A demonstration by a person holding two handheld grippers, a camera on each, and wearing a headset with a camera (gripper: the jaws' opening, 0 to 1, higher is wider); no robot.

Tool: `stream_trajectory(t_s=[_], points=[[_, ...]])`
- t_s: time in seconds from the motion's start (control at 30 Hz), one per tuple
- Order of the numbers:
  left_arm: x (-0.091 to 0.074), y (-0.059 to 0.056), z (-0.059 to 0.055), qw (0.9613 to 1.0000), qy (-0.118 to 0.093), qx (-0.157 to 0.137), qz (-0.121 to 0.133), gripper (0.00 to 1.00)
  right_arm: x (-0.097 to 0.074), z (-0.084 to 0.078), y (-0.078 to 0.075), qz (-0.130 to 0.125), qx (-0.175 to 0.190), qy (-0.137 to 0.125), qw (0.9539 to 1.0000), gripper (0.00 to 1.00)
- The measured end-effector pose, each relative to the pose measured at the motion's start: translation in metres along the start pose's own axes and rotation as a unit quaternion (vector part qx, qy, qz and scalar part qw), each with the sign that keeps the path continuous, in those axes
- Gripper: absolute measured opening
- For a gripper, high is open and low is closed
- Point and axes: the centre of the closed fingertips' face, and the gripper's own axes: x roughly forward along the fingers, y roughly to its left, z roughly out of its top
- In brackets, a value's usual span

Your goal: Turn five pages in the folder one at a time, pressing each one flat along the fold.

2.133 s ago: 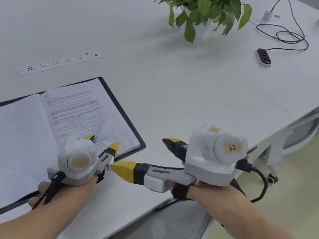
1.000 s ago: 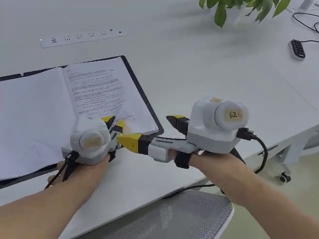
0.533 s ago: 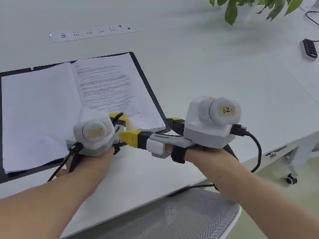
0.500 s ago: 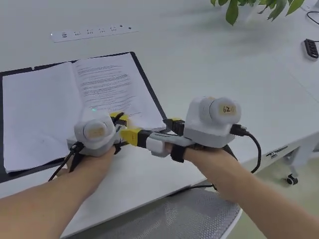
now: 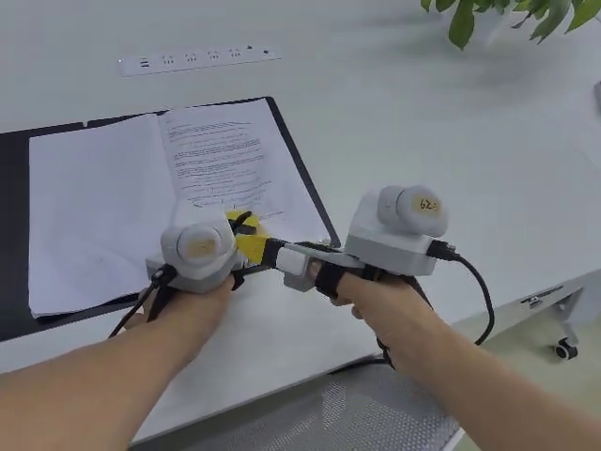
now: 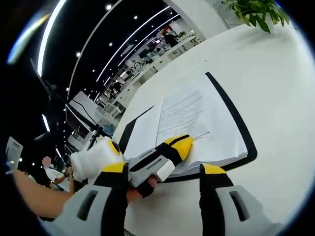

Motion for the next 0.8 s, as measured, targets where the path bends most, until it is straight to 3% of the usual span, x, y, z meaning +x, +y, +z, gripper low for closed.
stream_trajectory(t_s=[0.4,0.8], points=[[0.000,0.001,-0.001,1.0000,-0.001,0.002,-0.001,0.02,0.013,0.002,-0.015,-0.011,0.025,-0.008,0.9996,0.56],[0.001,0.002,-0.001,1.0000,-0.002,0.002,-0.001,0.02,0.020,0.015,-0.038,-0.037,0.047,-0.031,0.9977,0.38]])
